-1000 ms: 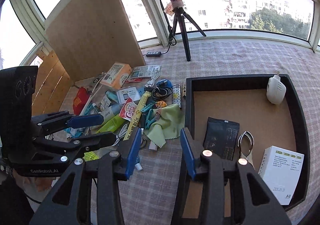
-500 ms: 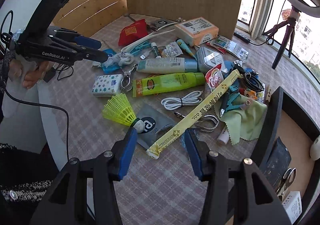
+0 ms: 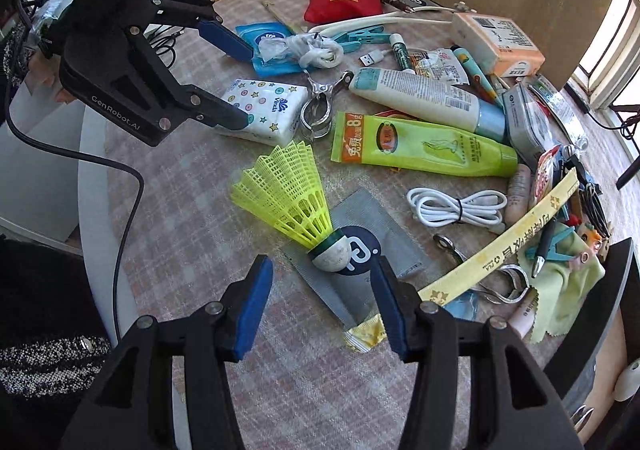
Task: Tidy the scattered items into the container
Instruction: 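Grasp the yellow shuttlecock with the right gripper while the left gripper grasps the Vinda tissue pack, then carry the shuttlecock and tissue pack into the tray and release both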
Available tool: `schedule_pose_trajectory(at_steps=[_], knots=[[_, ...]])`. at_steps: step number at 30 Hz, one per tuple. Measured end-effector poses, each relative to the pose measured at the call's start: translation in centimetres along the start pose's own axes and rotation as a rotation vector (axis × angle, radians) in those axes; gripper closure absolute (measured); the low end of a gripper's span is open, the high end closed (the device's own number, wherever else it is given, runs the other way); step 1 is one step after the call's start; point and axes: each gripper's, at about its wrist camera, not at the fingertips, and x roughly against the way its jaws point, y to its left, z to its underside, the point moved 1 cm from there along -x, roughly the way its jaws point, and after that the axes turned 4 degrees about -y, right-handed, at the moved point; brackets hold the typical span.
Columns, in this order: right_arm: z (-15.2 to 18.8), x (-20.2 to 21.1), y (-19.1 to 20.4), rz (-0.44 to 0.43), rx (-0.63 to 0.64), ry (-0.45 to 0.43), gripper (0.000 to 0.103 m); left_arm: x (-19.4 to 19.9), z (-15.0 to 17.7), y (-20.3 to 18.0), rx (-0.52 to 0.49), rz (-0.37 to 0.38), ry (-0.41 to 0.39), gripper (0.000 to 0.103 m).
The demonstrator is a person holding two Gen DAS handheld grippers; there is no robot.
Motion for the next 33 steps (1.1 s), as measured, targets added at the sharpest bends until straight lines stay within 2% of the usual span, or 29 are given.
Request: schedule_pose_trajectory(at_steps=[8,16,18,22,33], knots=[[-0.8,-1.4,-0.1,-0.016,0.001,0.003,0.053,-1.7,-0.1,-0.6,-0.031,0.025,0.029,0.034],[-1.6,-3.1,0.5,-0.031,0.006,0.023,0.053,-2.1,0.1,-0.9,-0.016,0.048,0.032,0.044],[-1.7,-3.4,0.7,-0.048,-0.001,0.031,0.058,-2.2,0.2,-0.8,0.0,0.059,0.031,0.048],[-1.6,-4.1,0.7,-0.055,-0.025,0.055,0.075,-2.1,0.6,-0.7,0.027,0.067,0.02,0.05],[-1.6,-1.7,-1.0,-0.083,-0.168,-0.03,0.076,-0.3,2.1,0.2,0.151,0.064,-0.017,0.052]])
